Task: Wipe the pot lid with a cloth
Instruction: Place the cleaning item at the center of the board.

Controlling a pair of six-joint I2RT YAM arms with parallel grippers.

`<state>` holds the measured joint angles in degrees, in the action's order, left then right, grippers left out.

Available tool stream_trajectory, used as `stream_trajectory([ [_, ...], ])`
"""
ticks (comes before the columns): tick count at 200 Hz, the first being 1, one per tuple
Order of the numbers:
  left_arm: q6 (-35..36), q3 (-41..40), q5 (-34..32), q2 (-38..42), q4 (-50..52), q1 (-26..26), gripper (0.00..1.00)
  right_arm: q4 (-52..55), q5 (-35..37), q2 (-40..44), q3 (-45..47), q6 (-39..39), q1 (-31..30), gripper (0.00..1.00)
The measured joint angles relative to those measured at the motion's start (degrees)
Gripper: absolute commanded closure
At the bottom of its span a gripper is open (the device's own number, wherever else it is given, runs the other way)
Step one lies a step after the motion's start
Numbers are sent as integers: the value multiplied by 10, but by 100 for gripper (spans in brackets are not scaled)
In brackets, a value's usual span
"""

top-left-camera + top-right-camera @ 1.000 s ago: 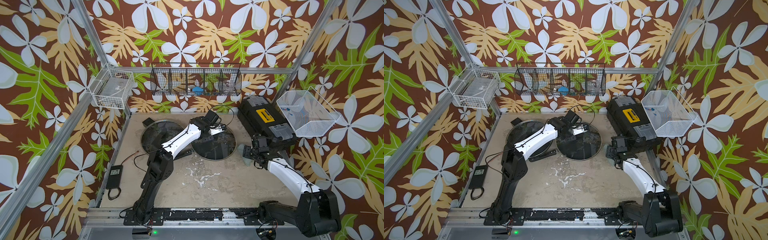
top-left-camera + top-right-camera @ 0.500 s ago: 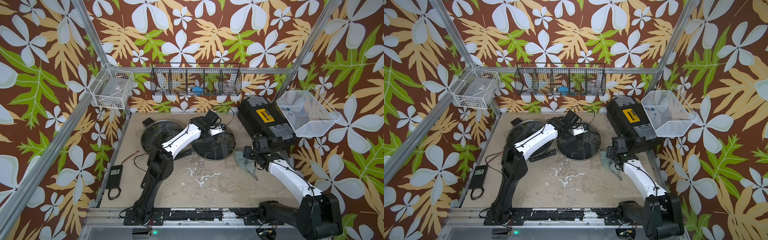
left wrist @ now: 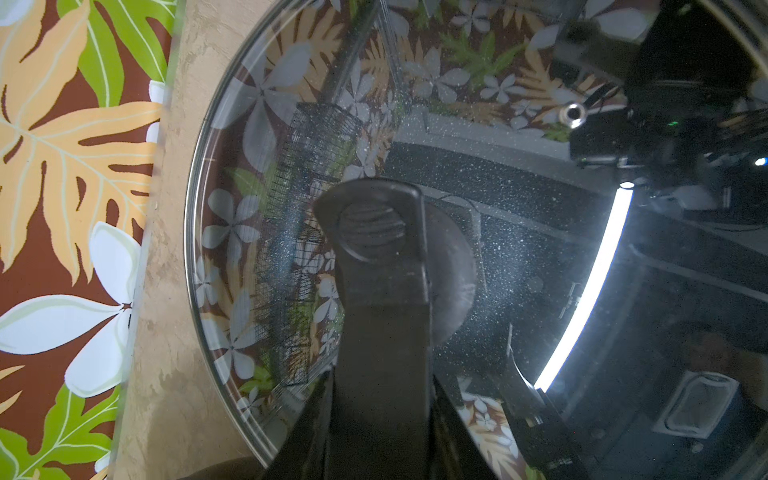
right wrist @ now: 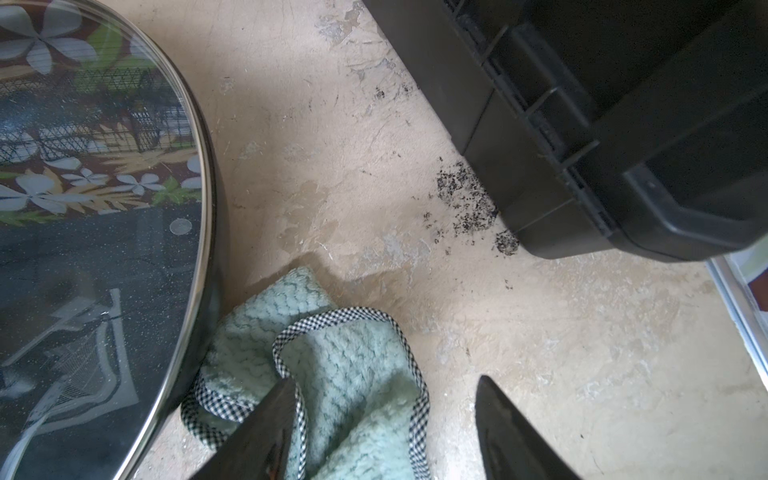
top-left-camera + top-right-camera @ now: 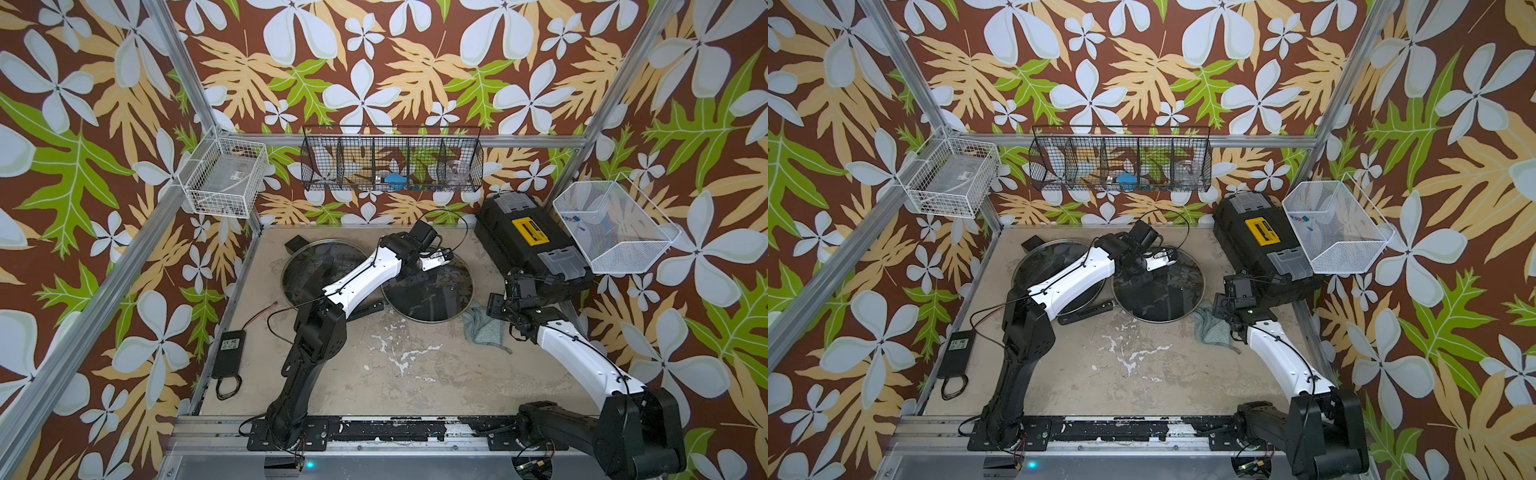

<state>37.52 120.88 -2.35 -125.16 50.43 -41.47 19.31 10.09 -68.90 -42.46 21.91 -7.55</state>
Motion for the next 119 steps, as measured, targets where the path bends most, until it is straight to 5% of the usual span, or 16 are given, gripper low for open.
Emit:
stream_trajectory([
  [56,-4,-3,0,1,12,-1,44,0,0,2,0,0,0,31],
  [119,-28,35,7,24,18,-1,0,-1,0,7,-7,-7,0,28],
])
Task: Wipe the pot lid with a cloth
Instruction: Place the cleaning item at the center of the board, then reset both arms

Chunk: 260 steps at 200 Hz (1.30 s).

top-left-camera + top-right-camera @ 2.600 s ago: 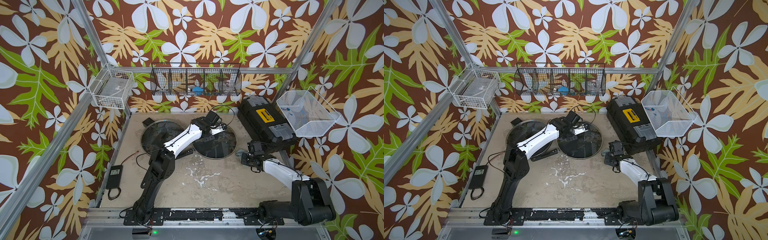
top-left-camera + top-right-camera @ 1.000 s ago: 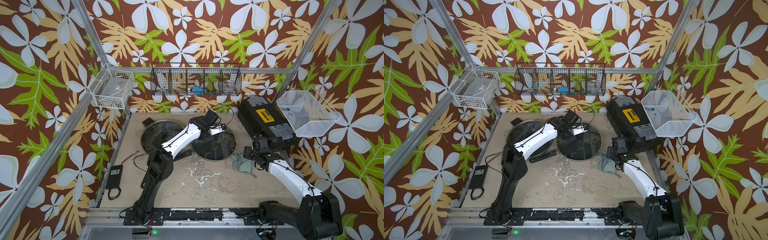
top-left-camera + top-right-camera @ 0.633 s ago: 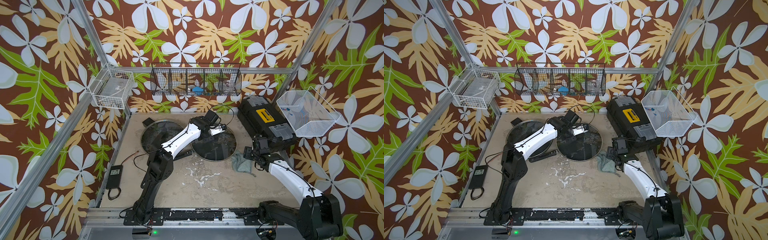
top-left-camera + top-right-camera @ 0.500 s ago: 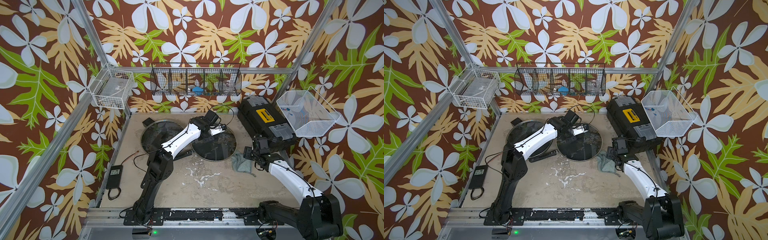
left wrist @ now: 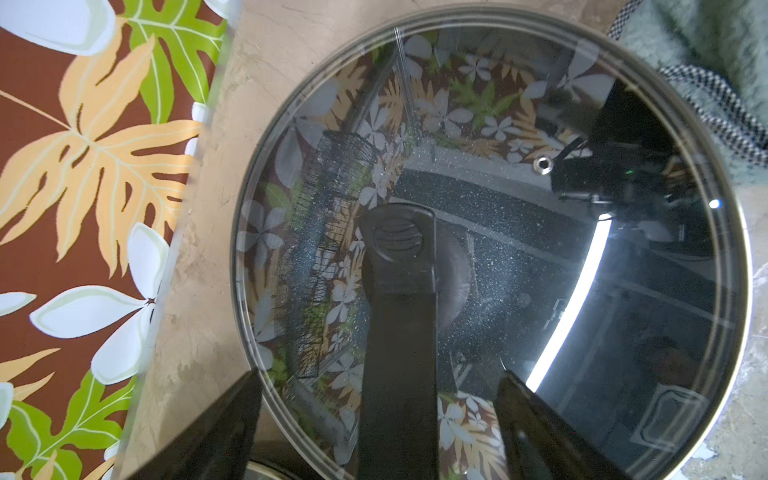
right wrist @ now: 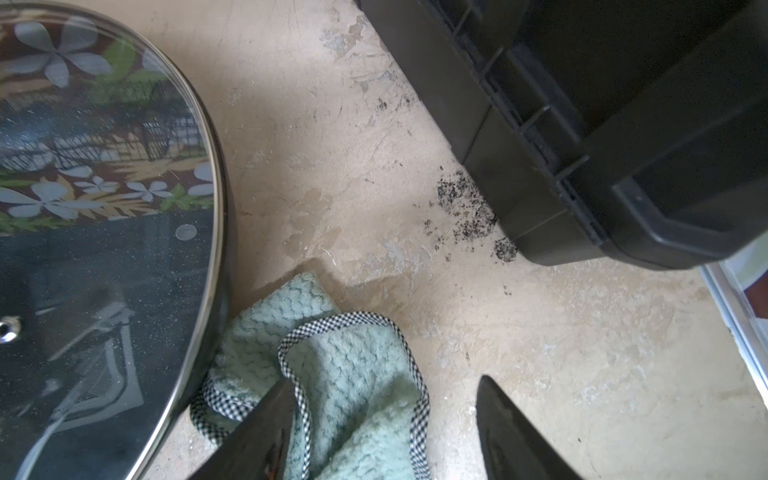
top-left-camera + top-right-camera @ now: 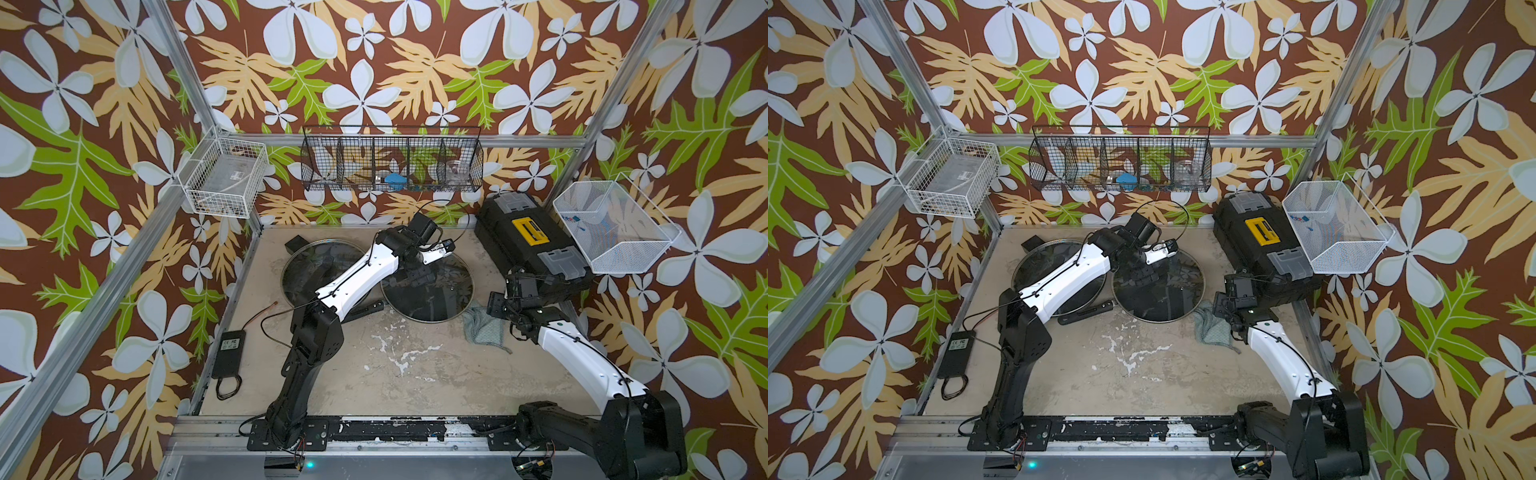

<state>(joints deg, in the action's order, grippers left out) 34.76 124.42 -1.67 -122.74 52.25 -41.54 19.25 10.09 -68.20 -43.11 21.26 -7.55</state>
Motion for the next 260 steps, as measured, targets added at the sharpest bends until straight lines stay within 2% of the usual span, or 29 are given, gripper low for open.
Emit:
stream_trajectory([
  [44,-31,-3,2,52,0,0,0,-36,3,18,-2,-36,0,6],
  [72,-76,-46,-8,125,-38,7,0,-90,2,37,3,-75,0,0],
  [102,-125,-95,-44,189,-82,31,0,-141,-12,35,10,-114,0,0],
  [127,-163,-138,-66,229,-106,83,0,-191,-20,35,37,-133,0,0],
  [162,-239,-198,-79,275,-147,207,0,-264,-22,38,78,-147,0,0],
  [174,-260,-259,-89,307,-188,246,0,-289,-21,34,89,-147,0,0],
  [182,-271,-331,-94,345,-232,264,0,-306,-20,29,96,-147,0,0],
  [207,-271,-558,-112,477,-361,276,0,-362,-6,8,128,-146,1,0],
  [235,-290,-694,-132,534,-478,297,0,-461,19,-16,189,-156,6,0],
  [260,-320,-811,-136,558,-534,318,0,-551,35,-44,233,-174,16,0],
])
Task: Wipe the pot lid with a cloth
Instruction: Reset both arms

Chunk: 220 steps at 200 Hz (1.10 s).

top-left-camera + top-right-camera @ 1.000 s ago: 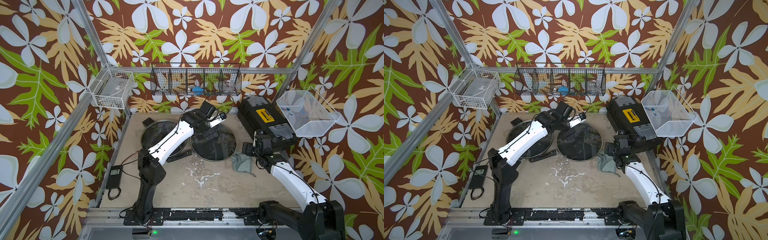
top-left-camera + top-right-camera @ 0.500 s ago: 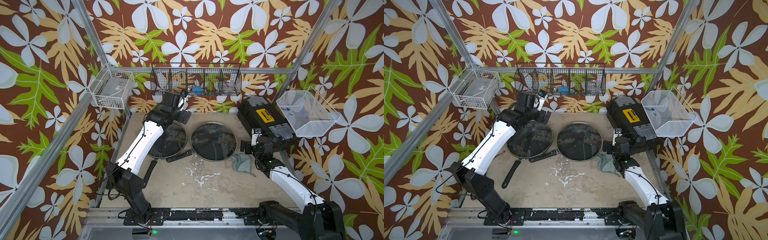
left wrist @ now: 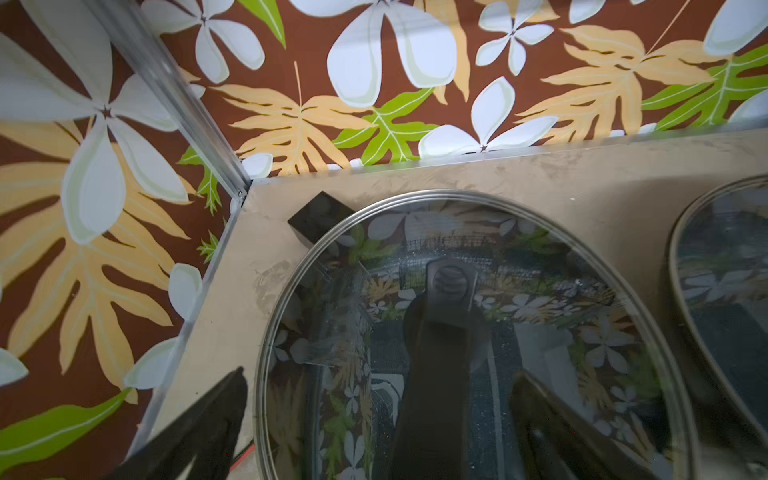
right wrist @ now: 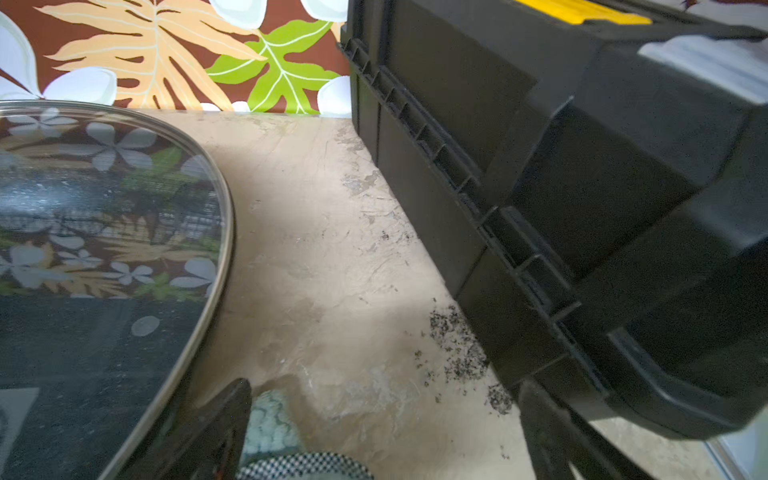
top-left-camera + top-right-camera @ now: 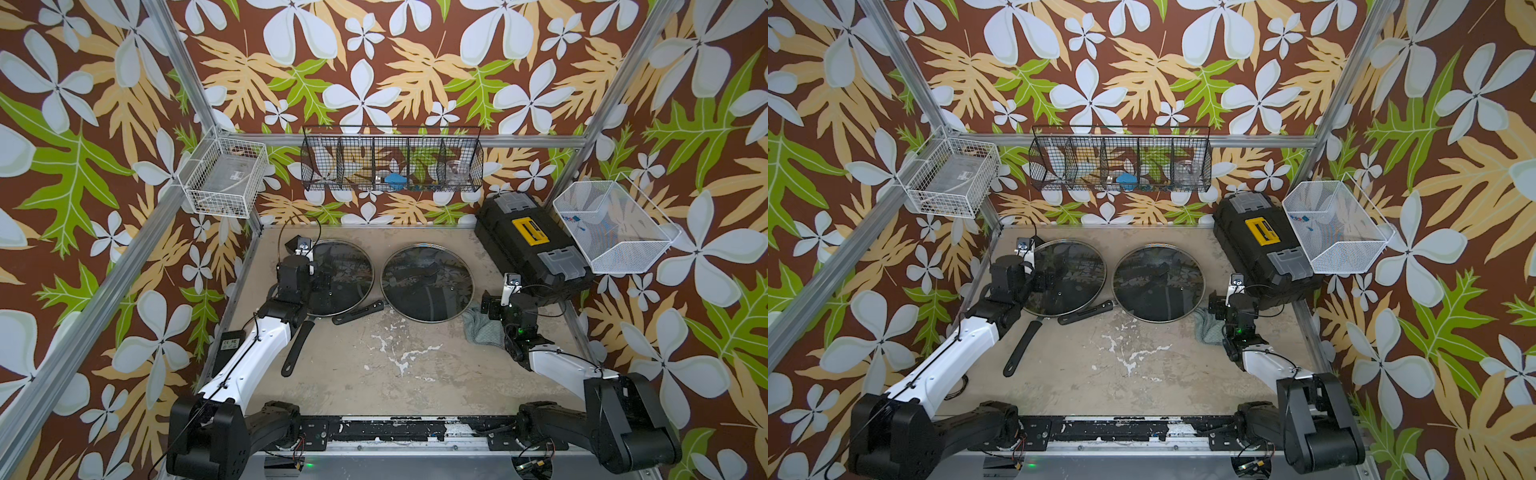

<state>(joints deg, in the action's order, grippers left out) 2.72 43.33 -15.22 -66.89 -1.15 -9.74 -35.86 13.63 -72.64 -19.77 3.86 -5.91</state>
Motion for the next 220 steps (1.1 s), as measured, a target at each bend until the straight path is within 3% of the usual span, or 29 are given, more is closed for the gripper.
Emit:
stream_trajectory([
  [64,-10,-223,-15,23,-246,52,0,-217,11,-88,63,-5,30,0],
  [89,-9,-272,-19,21,-341,74,0,-274,7,-112,94,-2,31,0],
  [153,-11,-338,36,-9,-517,91,0,-340,-2,-119,97,-2,29,0],
  [190,-10,-308,76,-57,-522,94,0,-342,-2,-119,97,-2,29,0],
  [220,-14,-290,65,-81,-518,96,0,-342,-2,-119,97,-2,29,0],
])
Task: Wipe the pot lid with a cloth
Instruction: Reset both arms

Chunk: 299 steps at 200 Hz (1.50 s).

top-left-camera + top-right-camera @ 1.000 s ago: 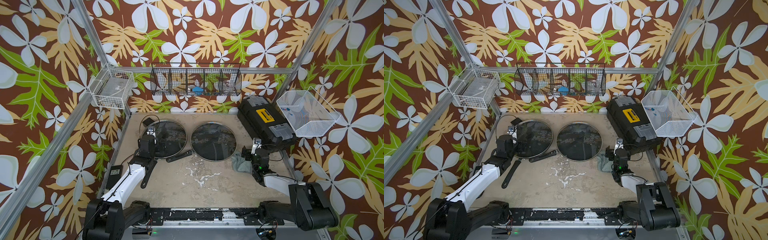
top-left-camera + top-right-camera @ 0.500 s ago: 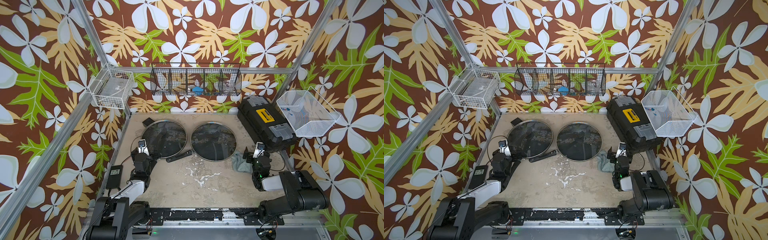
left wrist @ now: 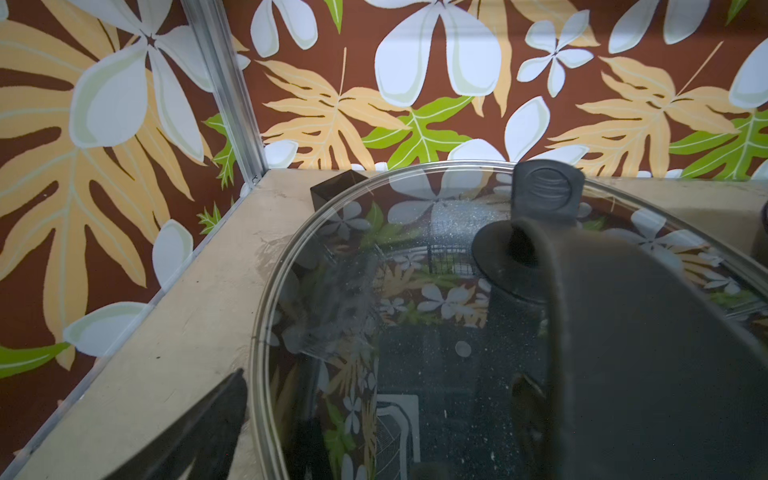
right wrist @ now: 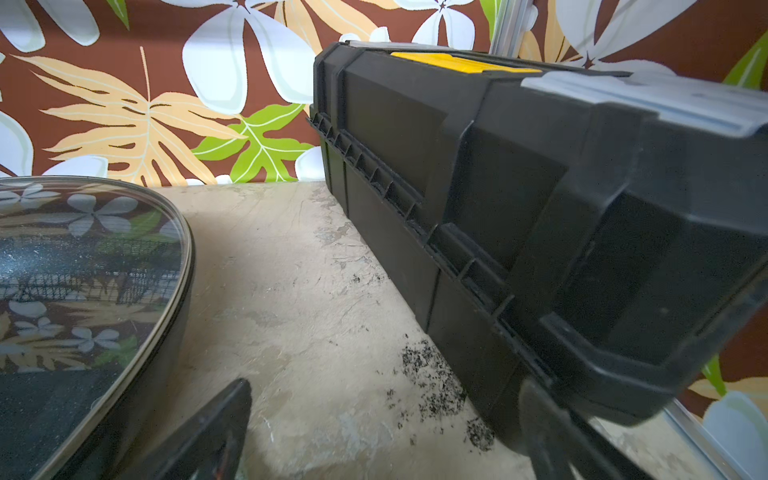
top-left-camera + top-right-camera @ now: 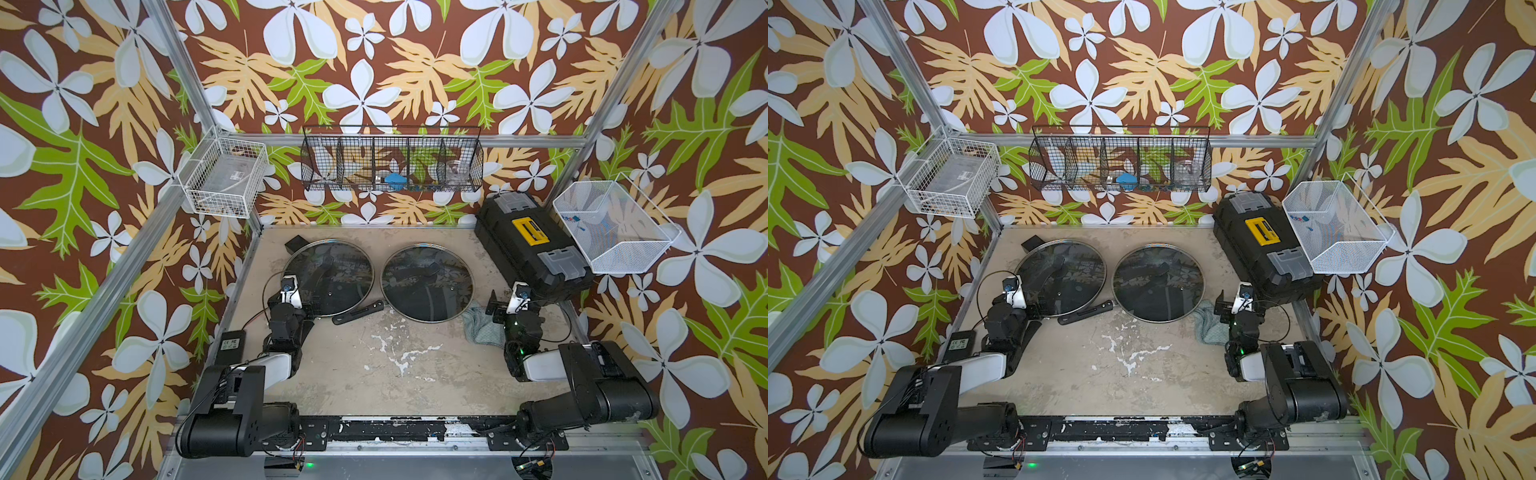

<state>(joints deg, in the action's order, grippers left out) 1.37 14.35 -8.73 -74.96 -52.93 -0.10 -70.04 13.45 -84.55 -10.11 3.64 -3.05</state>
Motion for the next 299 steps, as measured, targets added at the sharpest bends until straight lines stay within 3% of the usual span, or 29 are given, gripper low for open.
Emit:
stream_trajectory([
  [103,-60,23,2,6,21,7,0,0,0,0,0,0,0,0],
  [178,-57,-49,12,-76,-159,-26,0,0,0,0,0,0,0,0],
  [299,-44,-51,15,-80,-180,-30,0,0,0,0,0,0,0,0],
])
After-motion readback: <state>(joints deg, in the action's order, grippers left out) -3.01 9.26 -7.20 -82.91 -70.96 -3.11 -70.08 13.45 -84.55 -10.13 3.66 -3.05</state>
